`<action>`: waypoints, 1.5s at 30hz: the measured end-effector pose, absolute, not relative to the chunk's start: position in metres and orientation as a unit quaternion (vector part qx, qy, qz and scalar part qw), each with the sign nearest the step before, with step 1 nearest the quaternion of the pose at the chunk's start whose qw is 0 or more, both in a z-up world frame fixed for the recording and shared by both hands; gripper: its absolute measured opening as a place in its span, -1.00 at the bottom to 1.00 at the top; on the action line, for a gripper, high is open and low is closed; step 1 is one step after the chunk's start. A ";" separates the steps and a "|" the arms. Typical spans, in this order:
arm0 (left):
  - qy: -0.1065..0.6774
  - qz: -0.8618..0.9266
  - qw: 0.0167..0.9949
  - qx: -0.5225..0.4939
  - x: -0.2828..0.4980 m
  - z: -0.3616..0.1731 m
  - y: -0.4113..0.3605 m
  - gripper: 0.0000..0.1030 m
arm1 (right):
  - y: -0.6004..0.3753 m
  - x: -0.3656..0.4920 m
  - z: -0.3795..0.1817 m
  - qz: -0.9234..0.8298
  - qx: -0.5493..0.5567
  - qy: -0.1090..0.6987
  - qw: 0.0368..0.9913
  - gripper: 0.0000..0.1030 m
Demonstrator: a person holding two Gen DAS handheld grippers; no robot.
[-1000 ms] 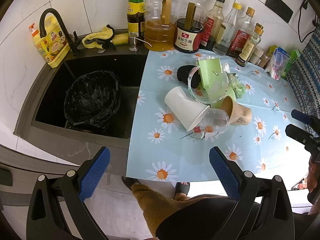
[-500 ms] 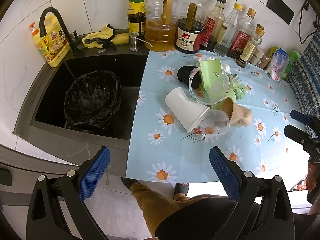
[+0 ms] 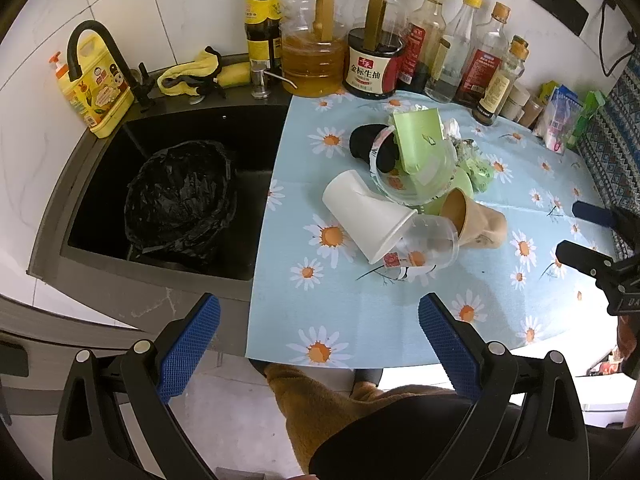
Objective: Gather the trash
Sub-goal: 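Grasp the tan paper cup with the right tool while the left tool grasps the white paper cup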
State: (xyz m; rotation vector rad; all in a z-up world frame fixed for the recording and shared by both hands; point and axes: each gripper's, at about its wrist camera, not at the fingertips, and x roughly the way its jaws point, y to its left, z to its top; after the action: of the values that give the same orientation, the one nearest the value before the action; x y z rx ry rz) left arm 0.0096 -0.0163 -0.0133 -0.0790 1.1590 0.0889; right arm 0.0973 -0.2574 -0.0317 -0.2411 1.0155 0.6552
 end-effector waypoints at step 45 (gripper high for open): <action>0.612 -0.036 0.788 -0.062 0.107 -0.116 -0.036 0.87 | -0.189 0.160 -0.142 0.424 -0.285 0.595 0.621 0.15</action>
State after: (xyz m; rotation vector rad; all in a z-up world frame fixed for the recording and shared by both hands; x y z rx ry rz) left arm 0.1075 -0.0355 -0.1158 -0.1339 1.3189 -0.0772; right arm 0.1599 -0.1892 -0.1424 -0.6552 1.3678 0.9742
